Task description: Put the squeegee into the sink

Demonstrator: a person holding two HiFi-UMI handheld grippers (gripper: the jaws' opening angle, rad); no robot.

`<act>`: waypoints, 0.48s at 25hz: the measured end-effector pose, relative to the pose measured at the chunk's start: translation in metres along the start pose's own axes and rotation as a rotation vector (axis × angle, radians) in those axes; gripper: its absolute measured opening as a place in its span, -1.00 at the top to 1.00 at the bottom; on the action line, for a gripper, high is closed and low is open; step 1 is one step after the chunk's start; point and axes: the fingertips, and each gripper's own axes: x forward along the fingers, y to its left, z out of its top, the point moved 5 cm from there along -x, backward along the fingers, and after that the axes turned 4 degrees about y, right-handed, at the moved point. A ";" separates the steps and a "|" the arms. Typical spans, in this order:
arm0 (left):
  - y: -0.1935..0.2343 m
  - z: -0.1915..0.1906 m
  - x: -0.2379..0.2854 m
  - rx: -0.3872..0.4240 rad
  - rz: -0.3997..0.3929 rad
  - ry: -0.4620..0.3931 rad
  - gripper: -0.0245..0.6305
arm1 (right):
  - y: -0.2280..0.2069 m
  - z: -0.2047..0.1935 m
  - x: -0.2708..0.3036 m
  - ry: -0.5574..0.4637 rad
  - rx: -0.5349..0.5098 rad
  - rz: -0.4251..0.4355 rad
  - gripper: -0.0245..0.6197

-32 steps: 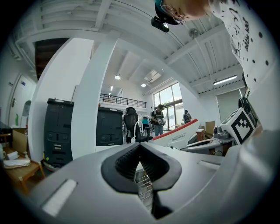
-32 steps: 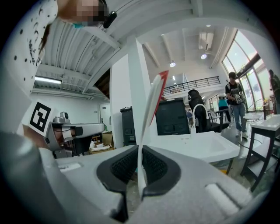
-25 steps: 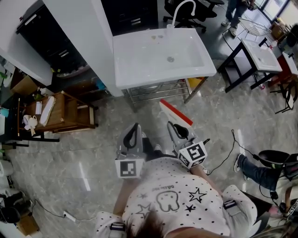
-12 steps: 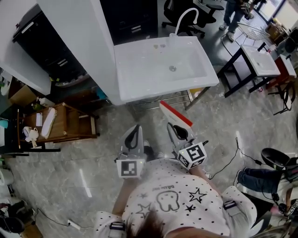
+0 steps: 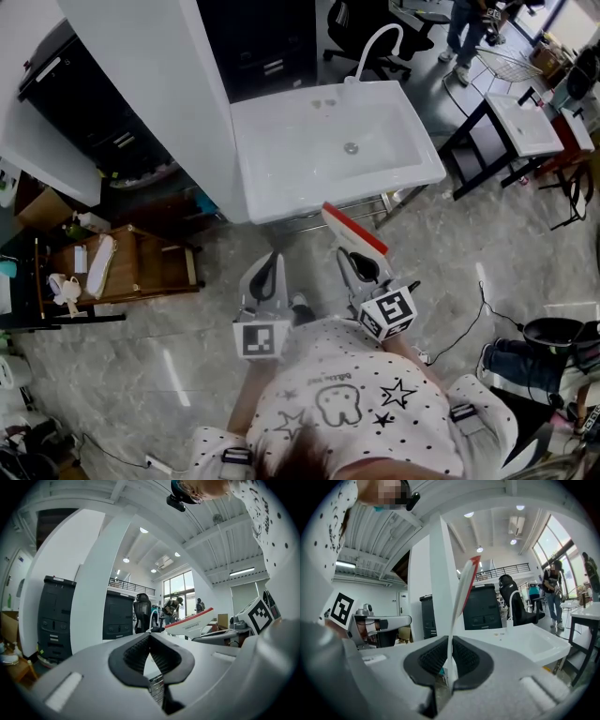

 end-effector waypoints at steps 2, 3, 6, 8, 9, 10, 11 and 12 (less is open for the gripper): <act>0.006 0.000 0.004 0.012 -0.003 -0.008 0.93 | -0.002 0.003 0.006 -0.003 0.002 -0.009 0.87; 0.009 0.002 0.006 0.011 -0.007 -0.009 0.93 | -0.002 0.004 0.008 -0.005 0.002 -0.013 0.87; 0.015 0.007 0.012 -0.004 -0.016 -0.007 0.93 | -0.002 0.006 0.016 -0.010 0.001 -0.021 0.87; 0.019 0.008 0.016 0.001 -0.023 -0.013 0.93 | -0.002 0.007 0.019 -0.013 0.004 -0.028 0.87; 0.021 0.008 0.017 0.006 -0.027 -0.014 0.93 | -0.002 0.007 0.021 -0.013 0.007 -0.031 0.87; 0.024 0.008 0.017 0.009 -0.031 -0.012 0.93 | -0.001 0.007 0.023 -0.014 0.009 -0.034 0.87; 0.027 0.008 0.018 0.011 -0.033 -0.008 0.93 | 0.000 0.006 0.026 -0.014 0.011 -0.037 0.87; 0.030 0.007 0.019 0.011 -0.034 -0.005 0.93 | 0.001 0.006 0.028 -0.015 0.012 -0.041 0.87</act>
